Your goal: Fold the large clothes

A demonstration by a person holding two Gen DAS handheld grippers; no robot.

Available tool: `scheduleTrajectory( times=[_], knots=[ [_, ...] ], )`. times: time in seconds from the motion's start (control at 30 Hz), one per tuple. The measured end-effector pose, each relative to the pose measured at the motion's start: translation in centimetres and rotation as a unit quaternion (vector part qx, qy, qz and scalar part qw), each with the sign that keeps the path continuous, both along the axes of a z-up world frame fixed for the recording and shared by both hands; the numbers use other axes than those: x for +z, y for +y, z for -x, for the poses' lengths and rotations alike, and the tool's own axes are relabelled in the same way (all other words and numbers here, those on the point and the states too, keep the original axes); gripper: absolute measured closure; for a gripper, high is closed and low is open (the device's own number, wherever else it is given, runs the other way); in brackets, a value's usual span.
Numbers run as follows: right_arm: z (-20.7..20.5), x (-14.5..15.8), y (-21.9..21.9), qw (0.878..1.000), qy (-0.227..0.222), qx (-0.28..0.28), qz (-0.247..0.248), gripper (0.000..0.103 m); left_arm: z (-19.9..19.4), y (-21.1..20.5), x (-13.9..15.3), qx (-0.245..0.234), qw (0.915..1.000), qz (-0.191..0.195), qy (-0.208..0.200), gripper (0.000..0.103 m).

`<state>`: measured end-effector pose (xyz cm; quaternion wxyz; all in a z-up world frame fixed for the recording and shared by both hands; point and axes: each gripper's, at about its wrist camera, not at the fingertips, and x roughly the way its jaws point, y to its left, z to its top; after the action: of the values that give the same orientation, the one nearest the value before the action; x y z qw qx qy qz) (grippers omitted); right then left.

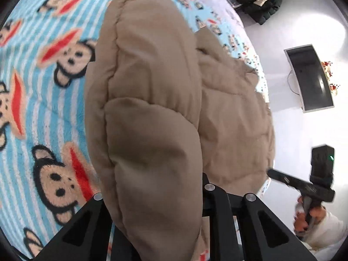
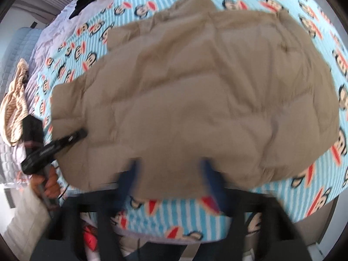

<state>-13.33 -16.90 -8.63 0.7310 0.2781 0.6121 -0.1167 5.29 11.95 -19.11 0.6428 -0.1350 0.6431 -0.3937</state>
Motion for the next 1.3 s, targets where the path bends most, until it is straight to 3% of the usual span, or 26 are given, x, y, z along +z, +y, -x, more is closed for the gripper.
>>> scheduleTrajectory(
  times=[0.1, 0.37, 0.53, 0.6, 0.63, 0.7, 0.87, 0.97, 1.07, 1.1, 1.13, 1.2, 1.3],
  knots=[
    [-1.7, -0.1, -1.2, 0.999, -0.032, 0.002, 0.016, 0.074, 0.5, -0.1, 2.6, 0.017, 0.9995, 0.027, 0.003, 0.082],
    [-7.2, -3.5, -4.5, 0.998, -0.065, 0.015, 0.003, 0.074, 3.7, -5.9, 11.2, 0.0, 0.9979, 0.052, -0.04, 0.082],
    [-9.3, -6.2, -6.5, 0.997, -0.065, 0.002, -0.044, 0.075, 6.7, -12.8, 15.3, -0.017, 0.9976, 0.032, -0.059, 0.082],
    [-9.8, -7.3, -7.6, 0.995, -0.065, -0.012, -0.075, 0.079, 8.1, -12.5, 16.7, -0.022, 0.9974, 0.021, -0.066, 0.082],
    [-10.1, -7.8, -8.1, 0.994, -0.064, -0.017, -0.088, 0.08, 8.7, -14.3, 17.2, -0.026, 0.9971, 0.009, -0.071, 0.082],
    [-10.2, -9.0, -9.3, 0.99, -0.063, -0.033, -0.125, 0.085, 9.9, -17.0, 17.6, -0.032, 0.9962, -0.011, -0.08, 0.082],
    [-9.3, -9.5, -12.1, 0.972, -0.067, -0.063, -0.218, 0.085, 12.1, -22.3, 18.1, -0.063, 0.9917, -0.047, -0.102, 0.082],
    [-7.1, -7.6, -14.8, 0.966, -0.088, -0.069, -0.234, 0.084, 13.7, -25.3, 18.0, -0.087, 0.9876, -0.066, -0.113, 0.082],
    [-3.5, -5.5, -18.0, 0.966, -0.108, -0.08, -0.219, 0.084, 14.2, -28.3, 16.4, -0.113, 0.9855, -0.074, -0.102, 0.079],
    [-1.7, -4.8, -19.3, 0.966, -0.113, -0.088, -0.213, 0.083, 14.4, -29.3, 15.8, -0.123, 0.9851, -0.074, -0.094, 0.075],
    [-0.6, -4.5, -20.1, 0.966, -0.115, -0.095, -0.209, 0.083, 14.6, -30.5, 15.0, -0.138, 0.9852, -0.064, -0.079, 0.061],
    [2.5, -3.8, -22.0, 0.965, -0.119, -0.116, -0.202, 0.081, 14.6, -32.0, 13.8, -0.15, 0.987, -0.036, -0.046, 0.045],
    [6.1, -3.5, -24.0, 0.962, -0.119, -0.147, -0.196, 0.068, 14.6, -34.4, 11.4, -0.171, 0.9852, 0.006, -0.004, 0.034]
  ],
)
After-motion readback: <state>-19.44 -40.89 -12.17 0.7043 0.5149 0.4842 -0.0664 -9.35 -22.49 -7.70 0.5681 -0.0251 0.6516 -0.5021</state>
